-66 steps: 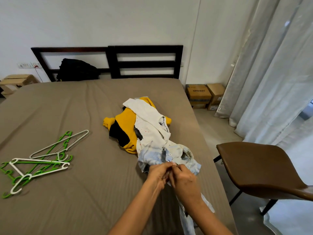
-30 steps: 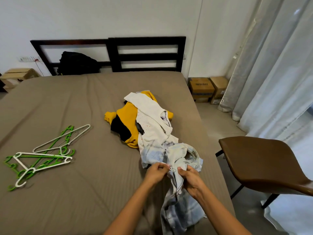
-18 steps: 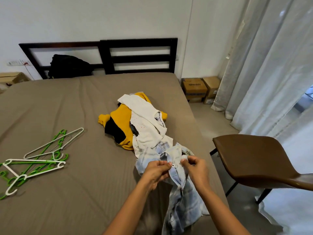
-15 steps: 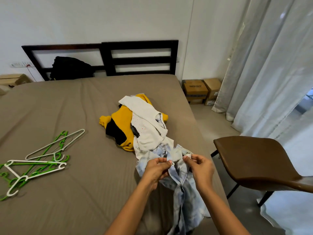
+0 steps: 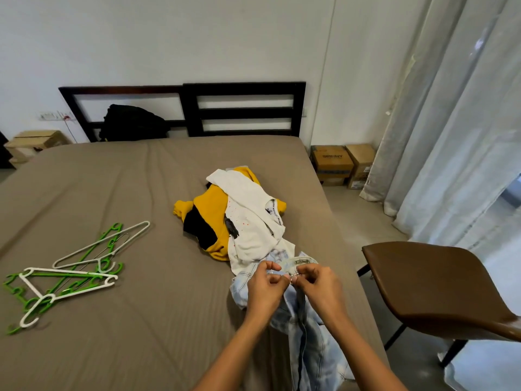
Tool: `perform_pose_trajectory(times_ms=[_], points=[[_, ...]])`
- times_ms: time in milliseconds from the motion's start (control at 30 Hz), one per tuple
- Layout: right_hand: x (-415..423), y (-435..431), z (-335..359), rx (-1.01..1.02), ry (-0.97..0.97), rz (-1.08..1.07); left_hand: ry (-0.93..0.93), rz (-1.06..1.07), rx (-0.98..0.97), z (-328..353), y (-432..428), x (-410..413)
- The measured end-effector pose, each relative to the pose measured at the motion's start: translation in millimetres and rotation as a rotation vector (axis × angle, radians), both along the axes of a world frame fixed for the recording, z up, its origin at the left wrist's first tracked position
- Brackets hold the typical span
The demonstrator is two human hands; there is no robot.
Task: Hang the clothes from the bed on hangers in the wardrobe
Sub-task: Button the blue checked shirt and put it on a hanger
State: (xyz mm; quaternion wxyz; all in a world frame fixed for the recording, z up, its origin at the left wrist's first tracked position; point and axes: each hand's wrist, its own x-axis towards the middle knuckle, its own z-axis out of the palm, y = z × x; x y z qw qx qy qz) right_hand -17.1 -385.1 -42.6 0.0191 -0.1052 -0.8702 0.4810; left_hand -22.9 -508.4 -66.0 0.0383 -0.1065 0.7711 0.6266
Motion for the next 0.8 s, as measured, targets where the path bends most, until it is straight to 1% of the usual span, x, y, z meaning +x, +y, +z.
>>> perform_pose_trajectory(times_ms=[200,400,500,567,633,700,800], points=[[-2,-2,-4,-0.046,-0.077,-0.005,0.029,0.020,-0.067,0,-1,2],[0,0,-5,-0.130,-0.104,0.040,0.107,-0.046,-0.250,10,-3,5],[0,0,-10,-0.118,-0.094,0.023,0.073,-0.038,-0.255,8,-2,4],[2,-4,-13,-0.032,-0.039,-0.002,0.006,-0.014,-0.188,7,0,2],[7,-10,-11,0.120,0.049,-0.013,-0.069,0.022,-0.096,7,3,1],[11,-14,-9,0.195,0.124,-0.008,-0.119,0.070,-0.100,9,6,0],[11,-15,-9,0.300,0.172,0.012,-0.164,0.124,-0.127,13,10,1]])
